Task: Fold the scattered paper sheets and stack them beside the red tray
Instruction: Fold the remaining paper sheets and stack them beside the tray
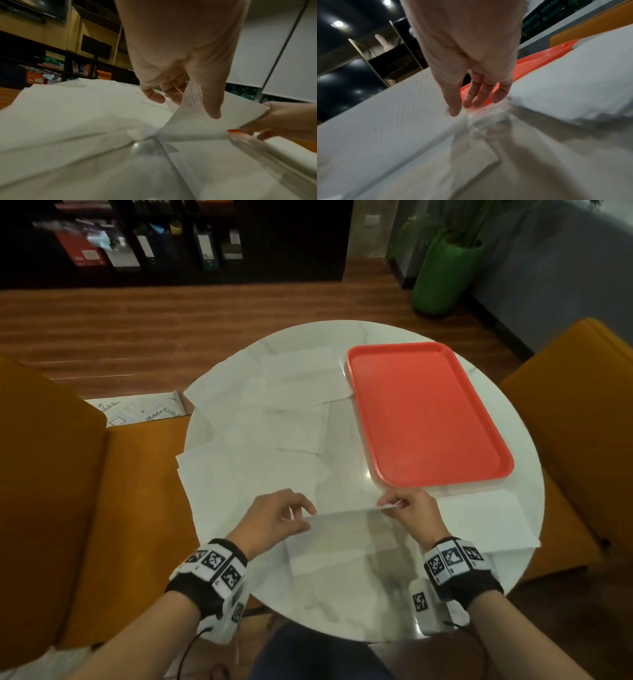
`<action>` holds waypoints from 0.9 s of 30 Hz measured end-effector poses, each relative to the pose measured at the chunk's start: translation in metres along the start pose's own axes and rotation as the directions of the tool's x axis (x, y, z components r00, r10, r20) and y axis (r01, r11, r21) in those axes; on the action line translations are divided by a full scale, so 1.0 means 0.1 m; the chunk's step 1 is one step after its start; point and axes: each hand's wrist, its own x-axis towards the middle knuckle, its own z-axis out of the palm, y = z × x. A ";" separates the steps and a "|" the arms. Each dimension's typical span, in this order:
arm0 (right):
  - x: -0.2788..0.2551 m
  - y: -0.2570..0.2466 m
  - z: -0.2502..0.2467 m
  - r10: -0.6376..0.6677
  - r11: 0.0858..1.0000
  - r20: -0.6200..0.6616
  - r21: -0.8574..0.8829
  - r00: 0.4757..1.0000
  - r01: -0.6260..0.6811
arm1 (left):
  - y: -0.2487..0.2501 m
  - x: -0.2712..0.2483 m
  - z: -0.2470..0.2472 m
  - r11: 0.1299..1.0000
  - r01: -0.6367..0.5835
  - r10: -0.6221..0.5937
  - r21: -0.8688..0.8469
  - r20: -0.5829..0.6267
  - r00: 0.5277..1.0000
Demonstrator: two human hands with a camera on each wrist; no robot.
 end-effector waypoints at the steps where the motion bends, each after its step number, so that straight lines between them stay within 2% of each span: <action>1: -0.01 0.06 0.02 0.018 1.000 0.002 -0.013 1.000 -0.018 | -0.03 -0.04 0.07 0.999 -0.011 0.010 0.031 0.027 1.000; 7: -0.01 0.15 0.04 0.021 0.986 -0.008 -0.164 1.000 -0.022 | -0.14 -0.15 0.40 0.957 -0.035 -0.024 0.288 0.198 0.980; 9: 0.00 0.14 0.00 -0.003 0.981 -0.062 -0.193 0.998 -0.009 | -0.16 -0.17 0.43 0.941 -0.041 -0.008 0.335 0.144 0.990; 12: -0.01 0.05 0.04 -0.117 0.963 -0.121 -0.258 0.986 0.083 | -0.21 -0.18 0.49 0.884 -0.070 0.101 0.462 -0.041 0.994; 14: -0.06 -0.06 0.21 -0.190 0.945 -0.063 -0.284 0.980 0.165 | -0.27 -0.17 0.57 0.837 -0.046 0.089 0.546 -0.053 0.995; 17: -0.20 -0.26 0.60 -0.293 0.895 0.174 -0.296 0.940 0.334 | -0.36 -0.18 0.72 0.750 -0.028 -0.011 0.661 0.055 0.998; 19: -0.27 -0.35 0.86 -0.283 0.851 0.363 -0.332 0.888 0.407 | -0.43 -0.21 0.79 0.724 -0.002 -0.067 0.690 0.073 0.995; 21: -0.30 -0.35 1.04 -0.222 0.817 0.483 -0.381 0.847 0.432 | -0.49 -0.23 0.84 0.725 0.003 -0.074 0.688 0.074 0.995; 23: -0.31 -0.23 1.10 -0.194 0.771 0.512 -0.448 0.837 0.453 | -0.52 -0.24 0.86 0.727 -0.010 -0.055 0.687 0.073 0.996; 27: -0.27 0.08 0.88 -0.162 0.723 0.445 -0.554 0.881 0.413 | -0.54 -0.23 0.87 0.707 -0.015 -0.041 0.707 0.061 0.997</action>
